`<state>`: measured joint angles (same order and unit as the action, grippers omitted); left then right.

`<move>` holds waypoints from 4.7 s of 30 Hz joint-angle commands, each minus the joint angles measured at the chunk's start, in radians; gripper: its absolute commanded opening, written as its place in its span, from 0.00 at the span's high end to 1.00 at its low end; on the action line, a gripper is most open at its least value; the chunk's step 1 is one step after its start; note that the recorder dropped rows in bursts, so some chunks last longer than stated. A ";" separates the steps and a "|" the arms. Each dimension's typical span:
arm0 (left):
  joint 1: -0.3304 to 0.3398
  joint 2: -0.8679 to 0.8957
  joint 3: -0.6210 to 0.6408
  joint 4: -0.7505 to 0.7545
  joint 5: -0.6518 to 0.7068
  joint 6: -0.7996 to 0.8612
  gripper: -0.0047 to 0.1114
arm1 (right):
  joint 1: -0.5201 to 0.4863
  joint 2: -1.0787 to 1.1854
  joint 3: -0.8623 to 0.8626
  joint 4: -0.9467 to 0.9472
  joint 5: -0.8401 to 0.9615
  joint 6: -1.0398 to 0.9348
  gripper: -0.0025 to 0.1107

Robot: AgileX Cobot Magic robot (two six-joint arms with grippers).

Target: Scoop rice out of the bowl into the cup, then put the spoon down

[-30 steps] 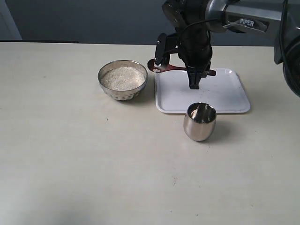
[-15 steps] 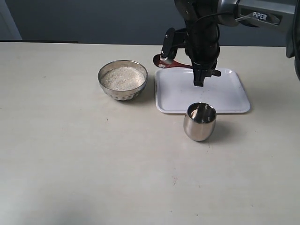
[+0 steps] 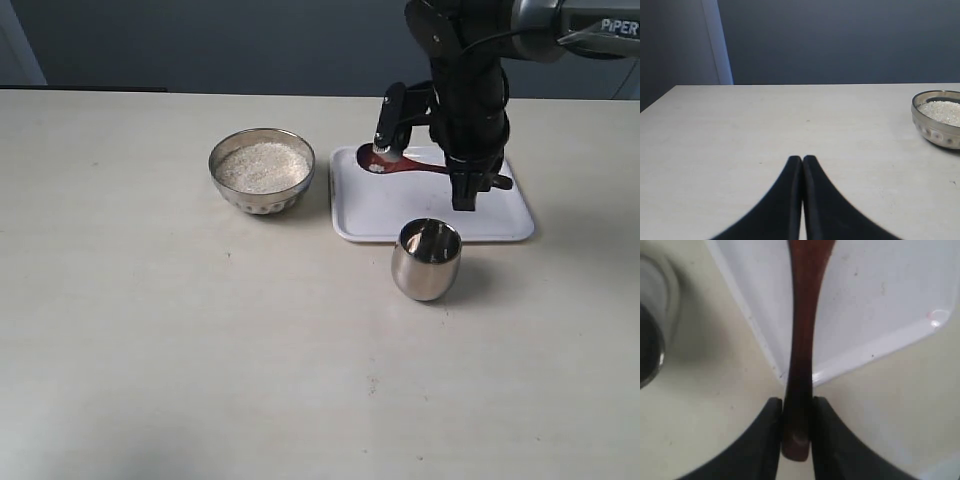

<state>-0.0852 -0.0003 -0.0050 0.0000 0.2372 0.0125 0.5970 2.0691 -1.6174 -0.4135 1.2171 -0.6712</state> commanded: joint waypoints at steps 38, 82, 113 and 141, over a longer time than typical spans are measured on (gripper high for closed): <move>-0.008 0.000 0.005 0.000 -0.005 -0.003 0.96 | -0.008 -0.295 0.434 -0.028 0.004 0.157 0.98; -0.008 0.000 0.005 0.000 -0.005 -0.003 0.96 | 0.043 -0.295 0.437 -0.101 0.004 0.247 0.98; -0.008 0.000 0.005 0.000 -0.005 -0.003 0.96 | 0.073 -0.317 0.514 -0.138 0.004 0.241 0.98; -0.008 0.000 0.005 0.000 -0.005 -0.003 0.96 | 0.152 -0.317 0.518 -0.326 0.004 0.312 0.98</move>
<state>-0.0852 -0.0003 -0.0050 0.0000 0.2372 0.0125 0.7461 1.7621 -1.1031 -0.7256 1.2230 -0.3640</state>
